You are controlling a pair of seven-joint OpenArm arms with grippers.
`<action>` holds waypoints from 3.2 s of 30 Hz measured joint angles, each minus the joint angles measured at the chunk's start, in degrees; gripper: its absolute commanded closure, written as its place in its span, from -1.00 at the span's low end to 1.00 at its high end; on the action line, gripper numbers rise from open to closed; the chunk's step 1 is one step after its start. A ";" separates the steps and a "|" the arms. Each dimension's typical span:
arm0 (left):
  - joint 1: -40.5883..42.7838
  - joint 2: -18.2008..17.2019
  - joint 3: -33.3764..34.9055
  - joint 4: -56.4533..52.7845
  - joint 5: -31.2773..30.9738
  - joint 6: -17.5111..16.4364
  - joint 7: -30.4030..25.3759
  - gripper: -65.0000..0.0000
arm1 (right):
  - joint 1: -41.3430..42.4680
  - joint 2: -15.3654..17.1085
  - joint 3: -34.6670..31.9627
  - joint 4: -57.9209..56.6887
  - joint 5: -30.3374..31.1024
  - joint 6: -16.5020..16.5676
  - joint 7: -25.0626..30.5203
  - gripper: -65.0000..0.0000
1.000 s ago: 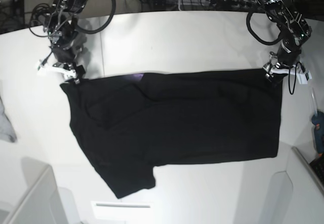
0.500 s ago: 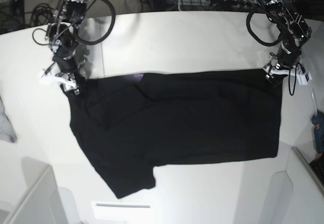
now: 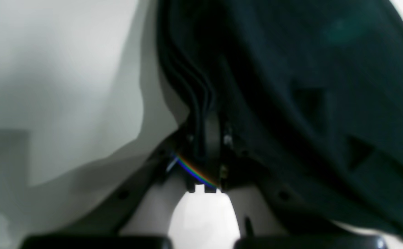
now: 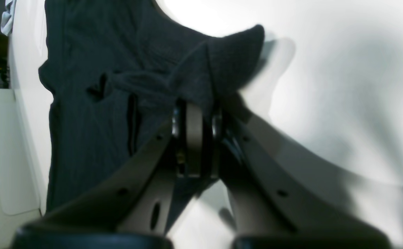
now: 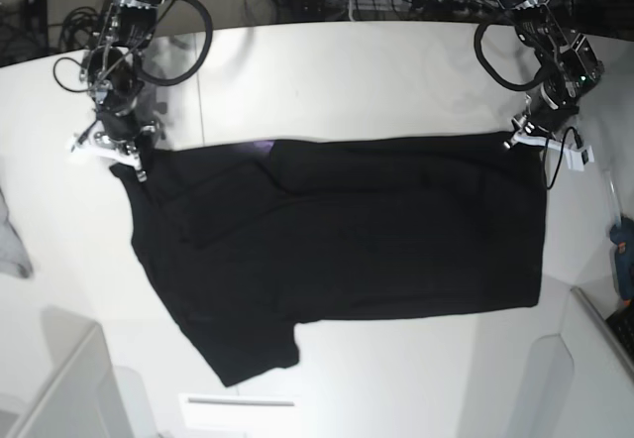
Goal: Fold the T-shirt properly
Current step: 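Pull the collar edge away from the hem with both grippers, then release the shirt and move the right gripper to the sleeve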
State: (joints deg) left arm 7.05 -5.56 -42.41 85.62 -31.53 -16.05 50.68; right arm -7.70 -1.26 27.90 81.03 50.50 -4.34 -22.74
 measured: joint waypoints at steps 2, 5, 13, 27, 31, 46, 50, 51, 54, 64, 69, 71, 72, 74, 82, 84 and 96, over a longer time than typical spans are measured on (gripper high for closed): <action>0.15 -0.98 -0.20 1.81 0.20 0.46 2.67 1.00 | -0.15 -0.04 0.00 2.27 -0.07 -1.51 -1.18 1.00; -0.37 -1.68 -0.31 4.81 -0.02 0.44 7.37 1.00 | -0.15 -0.09 0.00 6.14 0.02 -3.87 -3.76 1.00; -0.85 -2.27 -0.70 12.94 -0.22 0.20 10.60 1.00 | 1.92 -0.13 0.39 16.09 -0.11 -11.45 -13.46 1.00; -1.53 -3.98 -4.74 13.18 -1.07 0.02 16.50 1.00 | 3.34 2.82 0.55 18.71 0.11 -21.84 -19.65 1.00; 1.51 -4.02 -5.22 13.16 -0.24 0.15 16.87 1.00 | 1.84 2.80 0.55 19.21 0.07 -21.88 -23.34 1.00; 12.22 -4.70 -5.27 13.22 -0.87 -6.45 16.44 1.00 | -10.49 2.60 3.65 23.93 0.59 -21.79 -22.86 1.00; 15.04 -4.44 -5.27 15.98 -0.81 -6.47 16.24 1.00 | -13.49 2.49 3.65 24.72 0.52 -20.20 -22.67 1.00; 15.78 -4.44 -5.27 17.31 -0.85 -6.47 16.15 1.00 | -14.36 2.49 3.65 25.16 0.55 -18.21 -22.51 1.00; 16.81 -3.37 -6.84 19.65 -1.36 -6.60 16.02 1.00 | -16.68 2.47 3.65 26.08 1.01 -15.78 -19.69 1.00; 19.89 -1.75 -10.01 19.76 -1.11 -8.41 16.04 1.00 | -22.32 2.21 3.58 26.12 0.96 -14.03 -17.90 1.00; 20.28 -1.75 -9.99 19.67 -1.09 -8.41 16.02 1.00 | -23.21 2.19 3.58 26.10 0.74 -12.31 -17.73 1.00; 20.96 -1.75 -9.92 19.65 -1.07 -8.41 16.04 1.00 | -23.50 2.19 3.58 26.10 0.72 -12.31 -17.75 1.00; 21.16 -1.73 -9.90 19.65 -1.07 -8.41 16.04 1.00 | -23.54 2.19 3.61 26.08 0.74 -12.28 -17.73 1.00; 21.38 -1.75 -9.90 19.65 -1.07 -8.41 16.02 1.00 | -23.85 2.19 3.58 26.08 0.96 -12.22 -17.70 1.00; 22.75 -1.75 -10.19 20.92 -0.76 -8.39 16.04 0.64 | -24.52 1.09 3.61 26.10 0.55 -12.13 -17.46 0.37; 22.58 -1.81 -10.43 21.53 -0.15 -8.33 15.74 0.12 | -24.59 1.14 3.63 26.10 0.37 -12.17 -17.03 -0.03; 21.00 -2.36 -17.97 21.62 0.24 -8.15 15.87 -0.78 | -28.76 1.42 3.74 26.12 0.26 -12.28 -6.45 -0.09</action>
State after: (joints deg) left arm 28.05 -7.92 -60.38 107.24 -31.29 -24.21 66.54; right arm -36.47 0.16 31.64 107.15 50.76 -16.62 -29.19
